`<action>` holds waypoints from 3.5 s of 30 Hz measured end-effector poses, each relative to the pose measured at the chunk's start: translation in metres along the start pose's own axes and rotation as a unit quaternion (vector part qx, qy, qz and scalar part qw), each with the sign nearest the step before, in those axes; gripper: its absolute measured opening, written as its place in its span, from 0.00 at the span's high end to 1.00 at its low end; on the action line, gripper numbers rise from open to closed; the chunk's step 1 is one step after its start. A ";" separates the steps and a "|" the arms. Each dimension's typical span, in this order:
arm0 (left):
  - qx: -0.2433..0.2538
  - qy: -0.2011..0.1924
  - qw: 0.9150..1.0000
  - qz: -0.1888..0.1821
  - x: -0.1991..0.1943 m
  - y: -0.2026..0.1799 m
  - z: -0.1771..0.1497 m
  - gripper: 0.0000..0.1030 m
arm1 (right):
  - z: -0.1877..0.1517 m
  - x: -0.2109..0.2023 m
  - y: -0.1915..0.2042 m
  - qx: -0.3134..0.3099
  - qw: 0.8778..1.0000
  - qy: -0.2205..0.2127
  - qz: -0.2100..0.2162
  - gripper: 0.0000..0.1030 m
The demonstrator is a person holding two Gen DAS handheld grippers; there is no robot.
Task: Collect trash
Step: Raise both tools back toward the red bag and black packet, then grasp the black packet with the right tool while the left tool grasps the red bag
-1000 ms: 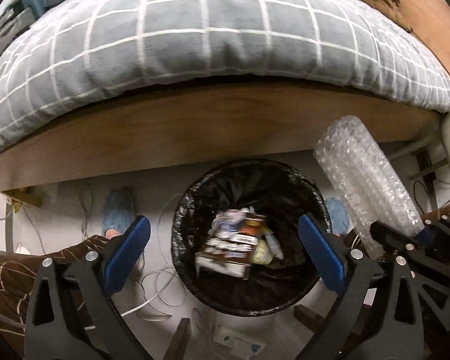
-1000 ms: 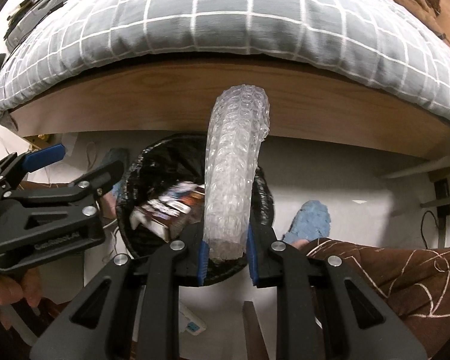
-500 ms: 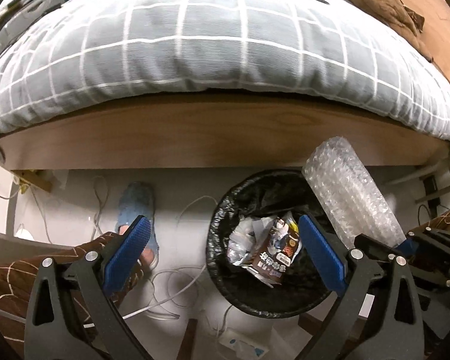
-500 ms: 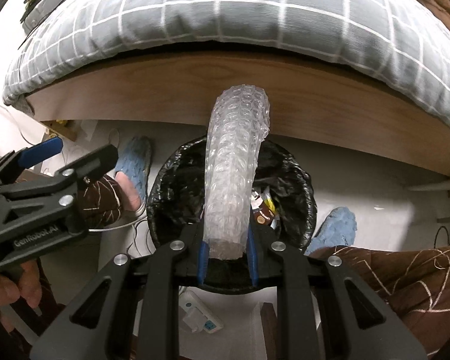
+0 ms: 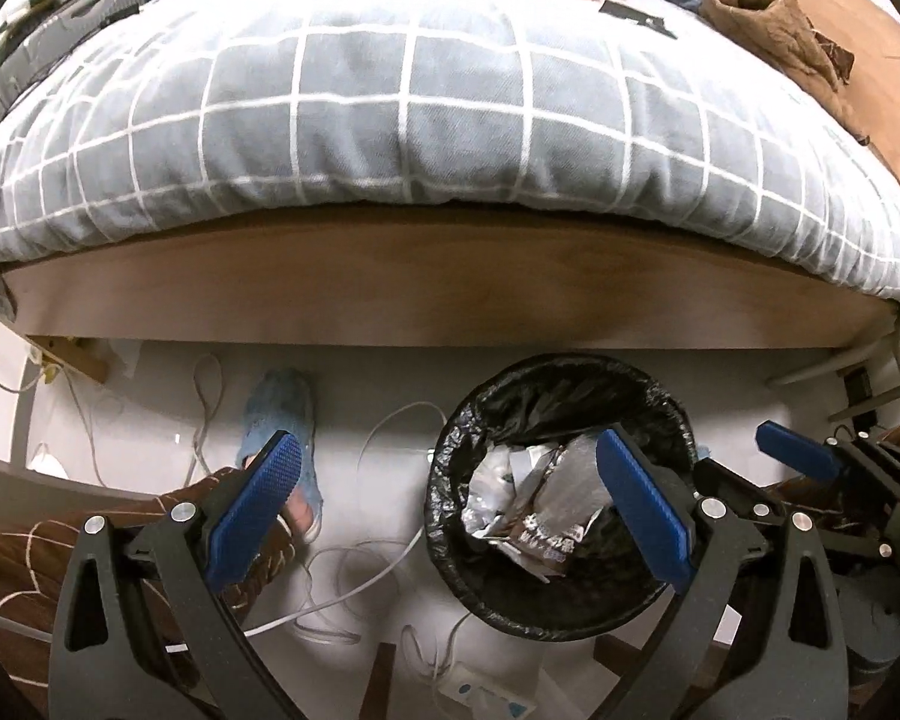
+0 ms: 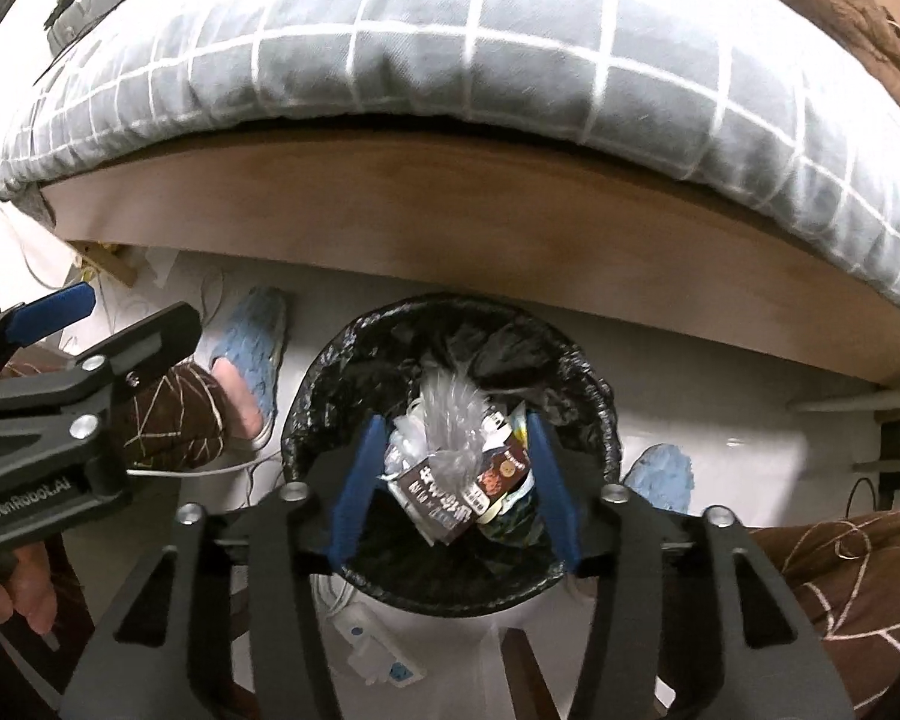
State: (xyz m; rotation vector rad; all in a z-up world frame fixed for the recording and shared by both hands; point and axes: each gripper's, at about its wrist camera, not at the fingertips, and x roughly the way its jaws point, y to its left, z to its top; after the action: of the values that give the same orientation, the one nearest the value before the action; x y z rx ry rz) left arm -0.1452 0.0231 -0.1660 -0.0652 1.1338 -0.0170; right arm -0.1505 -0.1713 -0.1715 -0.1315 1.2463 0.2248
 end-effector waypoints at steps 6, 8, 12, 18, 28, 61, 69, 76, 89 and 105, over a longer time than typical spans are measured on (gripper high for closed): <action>0.006 -0.020 1.000 -0.002 -0.017 -0.006 0.006 0.06 | 0.003 -0.022 -0.018 0.021 0.999 -0.037 -0.017 0.32; 0.006 -0.026 1.000 -0.005 -0.021 -0.008 0.008 0.06 | 0.007 -0.032 -0.024 0.027 0.998 -0.053 -0.028 0.25; 0.014 -0.044 0.999 -0.007 -0.032 -0.017 0.015 0.06 | 0.014 -0.055 -0.035 0.032 0.994 -0.092 -0.054 0.13; 0.031 -0.065 0.997 -0.005 -0.046 -0.032 0.027 0.06 | 0.029 -0.084 -0.060 0.058 0.987 -0.137 -0.066 0.07; 0.041 -0.106 0.993 0.001 -0.065 -0.042 0.086 0.06 | 0.078 -0.110 -0.080 0.061 0.977 -0.188 -0.086 0.07; -0.006 -0.138 0.990 0.015 0.010 0.019 0.291 0.06 | 0.301 0.025 -0.057 0.067 0.991 -0.111 -0.018 0.33; -0.006 -0.136 0.991 0.016 0.012 0.021 0.287 0.06 | 0.297 0.026 -0.053 0.065 0.990 -0.118 -0.032 0.53; 0.001 -0.133 0.991 0.013 0.017 0.011 0.290 0.06 | 0.295 0.015 -0.062 0.063 0.990 -0.123 -0.013 0.69; 0.035 -0.152 0.987 -0.023 0.036 -0.060 0.328 0.06 | 0.284 -0.032 -0.147 0.089 0.977 -0.187 -0.054 0.69; 0.071 -0.165 0.983 -0.036 0.087 -0.131 0.387 0.07 | 0.287 -0.025 -0.194 0.105 0.976 -0.187 -0.046 0.69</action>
State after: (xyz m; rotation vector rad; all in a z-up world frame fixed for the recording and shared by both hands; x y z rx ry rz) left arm 0.2447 -0.0948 -0.0738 0.0188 0.7962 -0.1466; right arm 0.1537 -0.2984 -0.0617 0.0352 0.8801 0.0328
